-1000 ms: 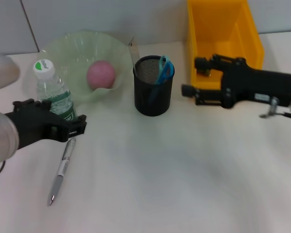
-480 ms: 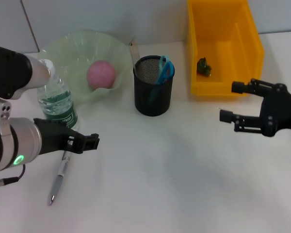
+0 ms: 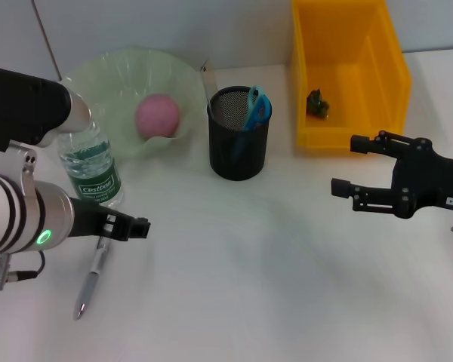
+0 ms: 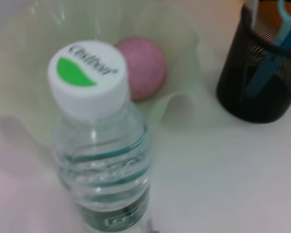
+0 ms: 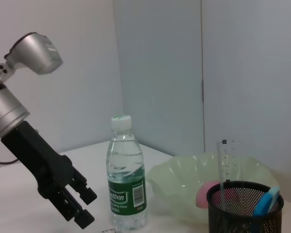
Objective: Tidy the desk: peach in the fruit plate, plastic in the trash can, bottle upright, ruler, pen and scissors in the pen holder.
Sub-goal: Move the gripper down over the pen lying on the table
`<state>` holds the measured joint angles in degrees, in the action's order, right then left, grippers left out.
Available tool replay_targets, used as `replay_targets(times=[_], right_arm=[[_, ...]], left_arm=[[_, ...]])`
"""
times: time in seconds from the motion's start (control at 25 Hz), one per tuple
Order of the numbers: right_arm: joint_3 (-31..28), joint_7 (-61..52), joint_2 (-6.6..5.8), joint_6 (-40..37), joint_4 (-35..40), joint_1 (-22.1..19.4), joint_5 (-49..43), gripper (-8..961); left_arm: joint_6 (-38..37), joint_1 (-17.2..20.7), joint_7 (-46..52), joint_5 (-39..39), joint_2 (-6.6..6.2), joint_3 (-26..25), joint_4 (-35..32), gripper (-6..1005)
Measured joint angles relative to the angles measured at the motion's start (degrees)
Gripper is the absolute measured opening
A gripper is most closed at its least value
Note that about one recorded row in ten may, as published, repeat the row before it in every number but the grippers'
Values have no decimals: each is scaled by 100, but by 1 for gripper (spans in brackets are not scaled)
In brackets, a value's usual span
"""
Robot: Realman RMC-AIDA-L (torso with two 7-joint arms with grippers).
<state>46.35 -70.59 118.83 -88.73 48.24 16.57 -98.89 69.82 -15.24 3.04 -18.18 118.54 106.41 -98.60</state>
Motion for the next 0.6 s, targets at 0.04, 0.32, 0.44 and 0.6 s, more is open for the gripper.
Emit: replay_targets(times=[0.04, 0.32, 0.44, 0.6], right_arm=[[10, 12, 0, 12, -2, 4, -2, 832], [44, 13, 0, 25, -7, 33, -52, 831], [44, 14, 0, 47, -16, 56, -73, 831], [32, 15, 0, 108, -51, 99, -117, 831]], left_arm=[[11, -22, 15, 0, 0, -11, 37, 796], [173, -439, 243, -47, 10, -179, 662, 796], [174, -518, 273, -59, 11, -199, 768, 796], [177, -640, 323, -77, 20, -230, 899, 796]])
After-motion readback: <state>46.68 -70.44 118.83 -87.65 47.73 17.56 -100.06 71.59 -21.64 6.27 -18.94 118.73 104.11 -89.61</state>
